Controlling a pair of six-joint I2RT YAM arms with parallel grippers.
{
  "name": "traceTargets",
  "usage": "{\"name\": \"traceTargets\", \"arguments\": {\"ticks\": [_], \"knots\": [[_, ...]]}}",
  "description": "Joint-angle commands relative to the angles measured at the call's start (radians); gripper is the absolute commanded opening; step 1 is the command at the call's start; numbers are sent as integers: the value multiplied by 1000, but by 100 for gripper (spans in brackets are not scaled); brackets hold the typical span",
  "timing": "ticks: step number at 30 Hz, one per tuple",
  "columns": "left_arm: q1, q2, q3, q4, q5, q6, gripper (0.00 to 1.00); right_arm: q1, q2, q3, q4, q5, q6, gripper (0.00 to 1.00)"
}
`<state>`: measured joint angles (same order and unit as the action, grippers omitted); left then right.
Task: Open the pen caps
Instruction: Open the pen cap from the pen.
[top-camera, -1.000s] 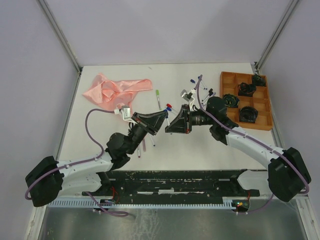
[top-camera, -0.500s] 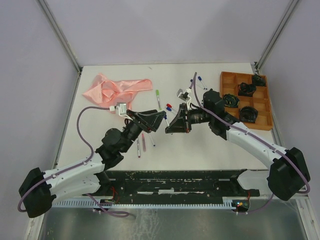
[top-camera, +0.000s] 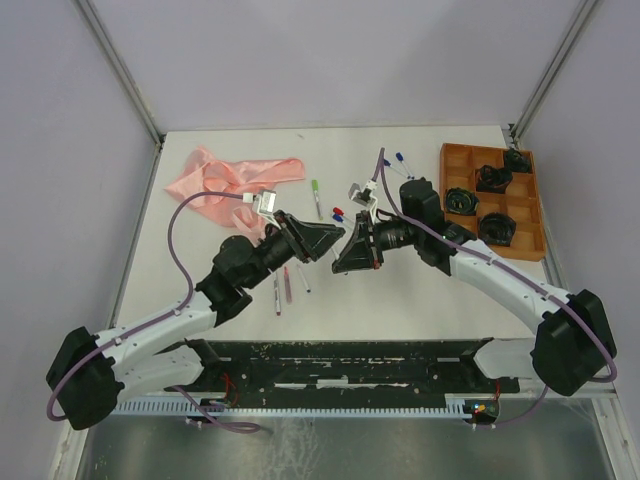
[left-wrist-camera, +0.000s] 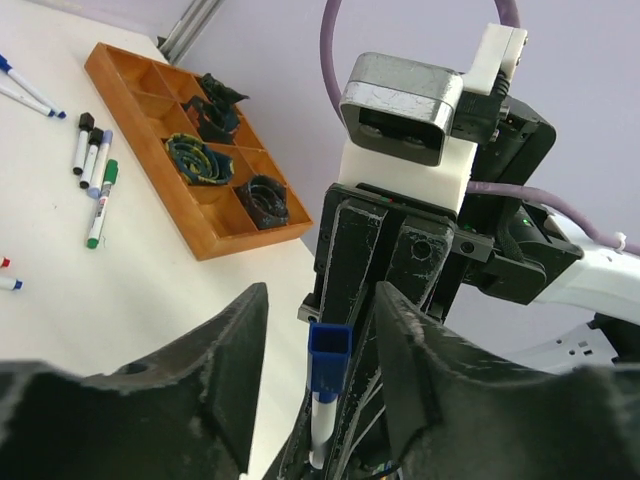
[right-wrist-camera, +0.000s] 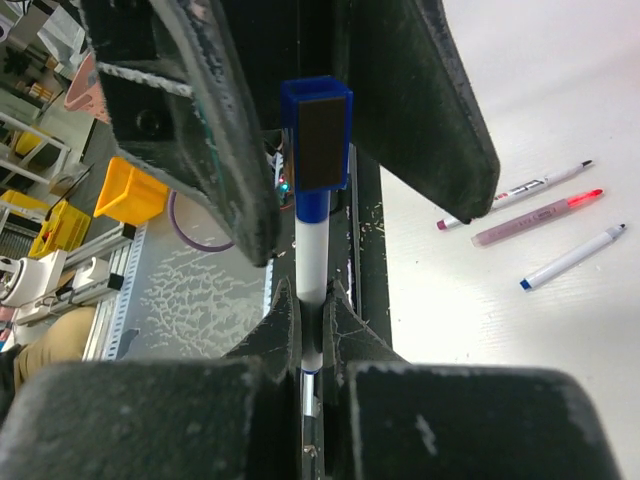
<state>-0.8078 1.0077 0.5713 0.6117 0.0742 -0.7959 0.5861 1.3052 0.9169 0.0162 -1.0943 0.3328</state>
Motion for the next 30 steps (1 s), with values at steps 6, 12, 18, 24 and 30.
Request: {"name": "traceTargets", "arguments": {"ticks": [6, 12, 18, 24, 30], "knots": [[25, 1, 41, 3, 56, -50, 34, -8, 4, 55, -16, -17, -30, 0], [37, 5, 41, 4, 73, -53, 30, -8, 10, 57, -22, -18, -32, 0], [42, 8, 41, 4, 91, -46, 29, -10, 16, 62, -26, -18, -31, 0], [45, 14, 38, 13, 106, -40, 24, -14, 21, 64, -27, -22, -26, 0], [62, 22, 56, 13, 121, -15, 3, -15, 26, 64, -27, -23, -25, 0]]}}
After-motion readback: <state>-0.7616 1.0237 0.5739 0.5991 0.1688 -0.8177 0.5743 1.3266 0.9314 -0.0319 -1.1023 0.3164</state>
